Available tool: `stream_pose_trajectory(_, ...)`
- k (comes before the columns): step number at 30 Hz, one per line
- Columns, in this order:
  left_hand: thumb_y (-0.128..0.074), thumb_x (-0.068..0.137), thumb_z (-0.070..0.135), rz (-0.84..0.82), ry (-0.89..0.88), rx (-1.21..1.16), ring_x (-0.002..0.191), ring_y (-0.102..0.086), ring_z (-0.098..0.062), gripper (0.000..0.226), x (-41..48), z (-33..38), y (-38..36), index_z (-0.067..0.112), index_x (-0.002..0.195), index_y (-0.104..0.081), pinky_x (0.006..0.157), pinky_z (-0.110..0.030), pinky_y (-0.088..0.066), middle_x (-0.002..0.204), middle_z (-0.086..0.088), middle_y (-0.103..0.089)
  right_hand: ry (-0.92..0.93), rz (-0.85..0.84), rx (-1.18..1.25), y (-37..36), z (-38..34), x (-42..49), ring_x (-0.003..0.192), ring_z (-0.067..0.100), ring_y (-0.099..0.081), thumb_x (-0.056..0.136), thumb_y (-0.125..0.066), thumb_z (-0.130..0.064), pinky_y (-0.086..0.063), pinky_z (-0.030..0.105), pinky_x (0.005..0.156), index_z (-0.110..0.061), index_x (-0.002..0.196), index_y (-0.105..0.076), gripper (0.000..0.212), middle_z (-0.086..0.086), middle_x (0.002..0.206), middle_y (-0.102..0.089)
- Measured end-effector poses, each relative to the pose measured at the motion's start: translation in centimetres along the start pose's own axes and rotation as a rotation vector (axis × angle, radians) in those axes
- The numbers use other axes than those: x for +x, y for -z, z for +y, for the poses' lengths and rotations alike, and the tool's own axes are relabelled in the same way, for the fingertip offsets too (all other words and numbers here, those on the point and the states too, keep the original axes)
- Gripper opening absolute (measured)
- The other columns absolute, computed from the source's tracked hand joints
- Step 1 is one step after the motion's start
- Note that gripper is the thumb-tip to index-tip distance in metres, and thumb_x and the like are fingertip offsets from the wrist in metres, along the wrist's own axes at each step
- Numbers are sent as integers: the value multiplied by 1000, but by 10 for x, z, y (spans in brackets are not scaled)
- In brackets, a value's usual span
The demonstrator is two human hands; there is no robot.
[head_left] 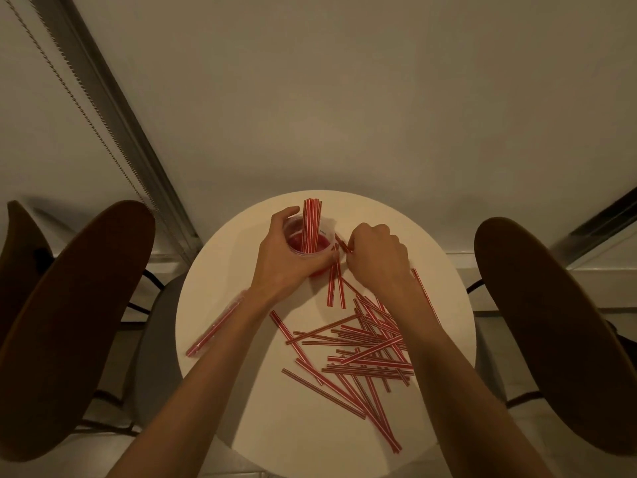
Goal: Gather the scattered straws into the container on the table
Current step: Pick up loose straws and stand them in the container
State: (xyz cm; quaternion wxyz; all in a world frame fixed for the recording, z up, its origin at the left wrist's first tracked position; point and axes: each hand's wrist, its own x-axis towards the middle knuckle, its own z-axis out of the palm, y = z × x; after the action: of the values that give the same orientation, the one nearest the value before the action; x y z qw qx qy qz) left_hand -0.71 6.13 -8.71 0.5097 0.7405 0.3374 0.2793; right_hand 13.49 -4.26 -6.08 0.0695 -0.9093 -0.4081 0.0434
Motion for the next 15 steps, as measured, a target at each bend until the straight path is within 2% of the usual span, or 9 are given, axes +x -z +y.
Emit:
stream_pose_trajectory(3, -100, 73, 44, 17, -16, 10, 129, -66, -9, 99, 0, -1, 0, 23, 154, -47, 113, -35, -55, 142, 7, -67, -41, -11, 55, 1, -3, 6, 105, 37, -64, 100, -66, -16, -48, 42, 81, -12, 120, -65, 21, 13, 118, -62)
stream_pose_trajectory(7, -101, 70, 43, 8, -26, 14, 128, -64, -9, 96, 1, -2, 3, 25, 151, -52, 110, -30, -54, 142, 10, -66, -101, -40, 229, -2, 1, 15, 95, 32, -70, 91, -75, -19, -60, 43, 80, -20, 109, -80, 19, 10, 110, -72)
stream_pose_trajectory(10, -103, 68, 41, -27, -27, 30, 130, -60, -8, 104, 2, -4, 6, 25, 154, -46, 104, -17, -48, 146, 8, -63, -140, -70, 429, -1, 9, 20, 87, 22, -74, 88, -80, -20, -65, 42, 81, -26, 98, -86, 13, 1, 100, -79)
stream_pose_trajectory(12, -101, 71, 41, -55, -31, 51, 126, -60, -2, 102, 3, -6, 9, 27, 155, -46, 96, -7, -43, 147, 10, -62, -171, -80, 586, 1, 16, 23, 86, 14, -75, 87, -84, -19, -65, 40, 86, -25, 96, -86, 11, -4, 95, -81)
stream_pose_trajectory(15, -99, 73, 46, -54, -33, 73, 116, -61, 7, 95, 4, -9, 13, 27, 153, -50, 92, -4, -45, 142, 13, -65, -250, -39, 890, 9, 23, 27, 82, 18, -81, 85, -88, -12, -68, 42, 84, -22, 91, -86, 12, -3, 88, -83)
